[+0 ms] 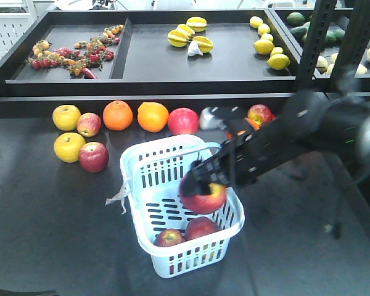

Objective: Pick three apples into basket with both arms
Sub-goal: 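Lift the held red apple and carry it over the basket, then lower the apple into the basket and open the right gripper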

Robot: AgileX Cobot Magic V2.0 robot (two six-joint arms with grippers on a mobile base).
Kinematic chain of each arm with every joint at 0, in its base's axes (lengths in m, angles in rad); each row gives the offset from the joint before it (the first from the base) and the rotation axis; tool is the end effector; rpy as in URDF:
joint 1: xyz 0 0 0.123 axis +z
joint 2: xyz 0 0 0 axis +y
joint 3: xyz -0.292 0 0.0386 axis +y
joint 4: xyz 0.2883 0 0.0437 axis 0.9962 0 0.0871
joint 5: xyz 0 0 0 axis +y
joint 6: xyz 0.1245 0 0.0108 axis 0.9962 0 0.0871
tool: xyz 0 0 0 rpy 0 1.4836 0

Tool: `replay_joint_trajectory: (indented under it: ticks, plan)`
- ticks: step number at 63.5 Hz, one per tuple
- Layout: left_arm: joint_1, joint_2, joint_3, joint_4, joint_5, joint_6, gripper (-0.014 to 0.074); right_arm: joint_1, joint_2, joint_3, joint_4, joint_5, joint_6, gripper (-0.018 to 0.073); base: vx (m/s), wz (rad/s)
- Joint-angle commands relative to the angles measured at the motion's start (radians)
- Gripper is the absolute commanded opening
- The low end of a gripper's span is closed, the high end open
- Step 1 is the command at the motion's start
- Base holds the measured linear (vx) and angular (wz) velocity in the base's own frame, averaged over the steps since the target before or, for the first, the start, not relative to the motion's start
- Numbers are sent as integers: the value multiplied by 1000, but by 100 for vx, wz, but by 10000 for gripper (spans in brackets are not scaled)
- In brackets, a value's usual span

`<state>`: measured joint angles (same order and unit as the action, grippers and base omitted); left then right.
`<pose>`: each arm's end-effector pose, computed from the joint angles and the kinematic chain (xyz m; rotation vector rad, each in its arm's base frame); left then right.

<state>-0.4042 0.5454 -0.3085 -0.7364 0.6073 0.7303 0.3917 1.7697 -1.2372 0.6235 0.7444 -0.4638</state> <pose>0.1231 -0.1048 0.2147 0.7540 2.0731 -0.6073 0.3687 0.2058 0.1913 -0.6241 2.6036 0.6752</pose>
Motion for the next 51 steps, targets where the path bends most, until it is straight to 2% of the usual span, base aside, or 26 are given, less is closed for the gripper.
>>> replay_joint_trajectory:
  ticks: [1,8,23,28,32,41,51]
  plan:
    - [-4,5,-26,-33,-45,-9,-7,19,-11,-24,38,-82,-6,163,0,0]
    - [-4,5,-26,-33,-45,-9,-7,19,17,-24,63,-85,-42,277,0,0]
    - [-4,5,-26,-33,-45,-9,-7,19,23,-24,68,-88,-72,638,0,0]
    - [-4,5,-26,-33,-45,-9,-7,19,23,-24,68,-87,-72,702,0,0]
    - [-4,5,-26,-33,-45,-9,-7,19,23,-24,68,-85,-72,728,0,0]
    - [-4,5,-26,-33,-45,-9,-7,19,22,-24,68,-85,-73,720,0,0]
    - [-4,5,-26,-33,-45,-9,-7,19,2,-24,66,-46,-73,662,0,0]
